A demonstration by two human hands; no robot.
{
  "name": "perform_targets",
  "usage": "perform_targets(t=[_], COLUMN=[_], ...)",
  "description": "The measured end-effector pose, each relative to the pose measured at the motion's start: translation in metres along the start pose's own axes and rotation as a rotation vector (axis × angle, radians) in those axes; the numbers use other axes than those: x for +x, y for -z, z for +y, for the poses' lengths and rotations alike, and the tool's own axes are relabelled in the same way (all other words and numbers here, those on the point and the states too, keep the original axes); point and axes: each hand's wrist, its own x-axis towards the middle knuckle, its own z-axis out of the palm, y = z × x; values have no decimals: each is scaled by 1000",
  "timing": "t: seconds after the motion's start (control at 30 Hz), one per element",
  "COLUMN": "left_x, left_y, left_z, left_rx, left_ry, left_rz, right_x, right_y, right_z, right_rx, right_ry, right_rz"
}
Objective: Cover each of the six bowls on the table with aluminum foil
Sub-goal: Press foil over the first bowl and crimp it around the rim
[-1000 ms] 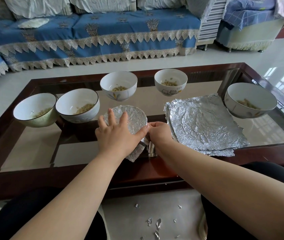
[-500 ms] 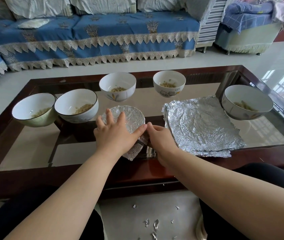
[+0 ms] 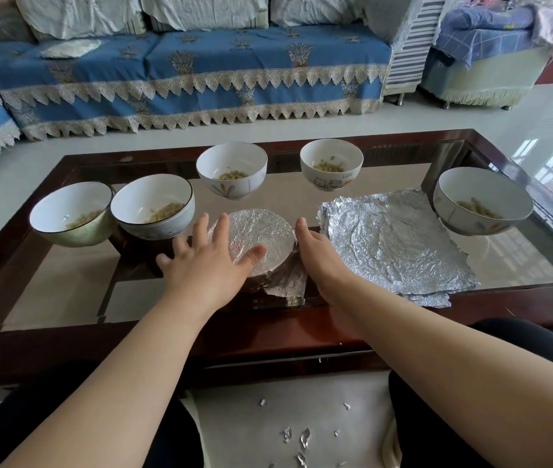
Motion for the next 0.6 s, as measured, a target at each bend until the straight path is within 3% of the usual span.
perform_targets(t=[0.23, 0.43, 0.6], left_x=[17, 17, 15], left_y=[-13, -19, -18], left_z=[-1, 1, 3], left_rx=[22, 35, 63], left_ry=[-274, -285, -282], left_rz=[9, -18, -2], right_x=[3, 3, 7], right_y=[4, 5, 1], right_z=[1, 14, 20], right_rx=[39, -57, 40], right_ry=[13, 136, 109], right_rz=[-26, 5, 4])
